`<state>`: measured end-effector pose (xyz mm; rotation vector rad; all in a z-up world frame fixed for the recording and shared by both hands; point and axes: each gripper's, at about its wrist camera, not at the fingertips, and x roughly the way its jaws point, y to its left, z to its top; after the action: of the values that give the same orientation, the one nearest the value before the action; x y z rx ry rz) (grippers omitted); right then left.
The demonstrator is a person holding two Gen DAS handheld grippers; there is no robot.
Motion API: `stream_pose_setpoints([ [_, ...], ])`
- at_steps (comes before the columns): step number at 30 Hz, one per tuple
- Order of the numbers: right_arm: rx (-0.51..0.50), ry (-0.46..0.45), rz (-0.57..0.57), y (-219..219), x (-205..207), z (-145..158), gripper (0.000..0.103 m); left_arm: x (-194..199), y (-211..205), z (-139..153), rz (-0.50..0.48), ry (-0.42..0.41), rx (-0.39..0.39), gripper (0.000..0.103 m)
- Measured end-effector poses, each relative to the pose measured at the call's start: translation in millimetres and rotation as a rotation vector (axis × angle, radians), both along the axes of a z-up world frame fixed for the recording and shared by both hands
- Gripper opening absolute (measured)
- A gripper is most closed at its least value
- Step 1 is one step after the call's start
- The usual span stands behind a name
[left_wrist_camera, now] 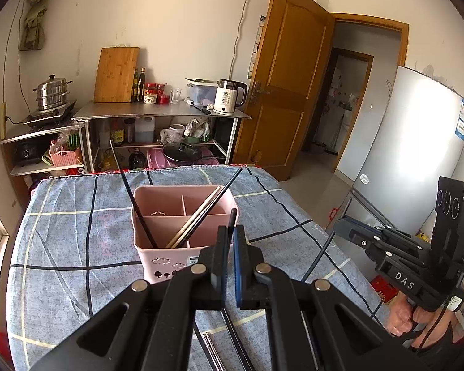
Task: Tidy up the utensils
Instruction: 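Close the left tool on a metal chopstick while the right tool grasps a black chopstick, then lift both held chopsticks and carry them toward the pink basket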
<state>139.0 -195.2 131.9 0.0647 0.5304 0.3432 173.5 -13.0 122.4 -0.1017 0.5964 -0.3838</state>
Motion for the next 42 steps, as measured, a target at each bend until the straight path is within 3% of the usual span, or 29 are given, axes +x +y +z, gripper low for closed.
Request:
stream_pose_setpoints([
  [19, -0.013, -0.027, 0.02, -0.3, -7.1, 8.2, 0.004, -17.3, 10.2, 17.1, 0.006, -0.036, 0.022, 0.0],
  [29, -0.01, -0.006, 0.018, -3.3, -3.0, 1.8, 0.004, 7.8, 12.7, -16.3, 0.041, 0.06, 0.04, 0.0],
  [32, -0.012, -0.002, 0.023, -3.1, -3.7, 0.5, 0.004, 14.5, 29.5, -26.9, 0.094, 0.105, -0.002, 0.009],
  [34, -0.018, 0.0, 0.03, -2.0, -3.8, -0.8, 0.004, 14.9, 45.5, -34.6, 0.131, 0.128, -0.025, 0.03],
  [36, -0.022, -0.001, 0.033, -1.6, -3.7, -1.4, 0.004, 13.7, 63.5, -45.0, 0.176, 0.159, -0.056, 0.038],
  [42, -0.016, -0.007, 0.037, 0.2, 1.0, -2.6, 0.004, 33.9, 111.9, -103.1, 0.326, 0.366, -0.15, 0.042],
])
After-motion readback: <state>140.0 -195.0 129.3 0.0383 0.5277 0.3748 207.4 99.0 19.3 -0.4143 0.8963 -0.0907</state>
